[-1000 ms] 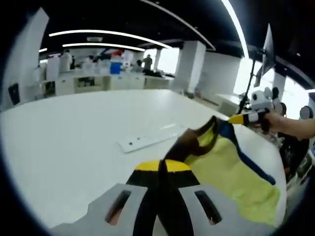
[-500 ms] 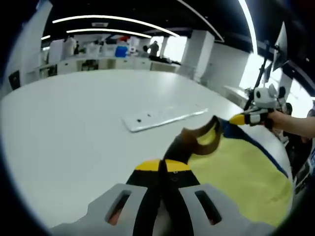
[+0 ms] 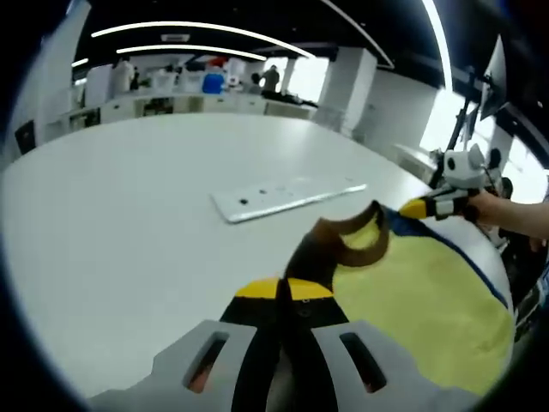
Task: Fold the garment on the visible template until the final outline fits inside the template.
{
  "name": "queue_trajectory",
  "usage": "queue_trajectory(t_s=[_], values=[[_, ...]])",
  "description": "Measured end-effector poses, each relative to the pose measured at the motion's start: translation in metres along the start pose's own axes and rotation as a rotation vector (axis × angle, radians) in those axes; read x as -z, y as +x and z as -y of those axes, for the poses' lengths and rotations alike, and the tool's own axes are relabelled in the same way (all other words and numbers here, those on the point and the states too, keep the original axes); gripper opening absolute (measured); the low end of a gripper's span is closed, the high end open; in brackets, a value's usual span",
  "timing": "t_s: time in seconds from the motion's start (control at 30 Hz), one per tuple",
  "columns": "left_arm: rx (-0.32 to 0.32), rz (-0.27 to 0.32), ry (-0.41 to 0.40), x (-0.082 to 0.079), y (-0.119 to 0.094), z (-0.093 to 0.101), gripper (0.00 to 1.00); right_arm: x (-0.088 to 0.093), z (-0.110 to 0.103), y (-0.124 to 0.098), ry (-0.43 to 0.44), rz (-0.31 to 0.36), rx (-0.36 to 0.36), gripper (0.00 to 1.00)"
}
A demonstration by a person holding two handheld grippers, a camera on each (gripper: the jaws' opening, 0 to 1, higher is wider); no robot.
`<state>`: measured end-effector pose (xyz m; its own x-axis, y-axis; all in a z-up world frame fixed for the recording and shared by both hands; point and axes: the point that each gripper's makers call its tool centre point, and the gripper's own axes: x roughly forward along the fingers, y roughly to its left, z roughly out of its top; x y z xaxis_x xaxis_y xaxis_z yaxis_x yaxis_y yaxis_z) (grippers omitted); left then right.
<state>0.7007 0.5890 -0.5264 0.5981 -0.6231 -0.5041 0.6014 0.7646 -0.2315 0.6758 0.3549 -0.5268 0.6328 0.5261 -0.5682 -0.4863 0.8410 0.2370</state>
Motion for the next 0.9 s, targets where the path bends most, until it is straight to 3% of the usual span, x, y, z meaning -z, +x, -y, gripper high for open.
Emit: queue_trajectory(t_s=[0.27, 0.4, 0.67, 0.9], values=[[-0.003, -0.004, 0.039, 0.000, 0.003, 0.002, 0.02, 0.001, -0.001, -0.001, -0.059, -0.009, 0.007, 0.01], [-0.020, 0.008, 0.048, -0.005, 0.001, -0.001, 0.14, -0.002, -0.003, -0.003, -0.057, -0.003, -0.006, 0.05], [0.005, 0.027, 0.058, -0.011, -0.006, 0.012, 0.24, -0.003, -0.009, -0.009, -0.083, -0.017, -0.020, 0.26], [0.041, 0.027, 0.077, -0.012, -0.020, 0.028, 0.41, -0.004, -0.015, -0.017, -0.096, -0.027, -0.027, 0.30]])
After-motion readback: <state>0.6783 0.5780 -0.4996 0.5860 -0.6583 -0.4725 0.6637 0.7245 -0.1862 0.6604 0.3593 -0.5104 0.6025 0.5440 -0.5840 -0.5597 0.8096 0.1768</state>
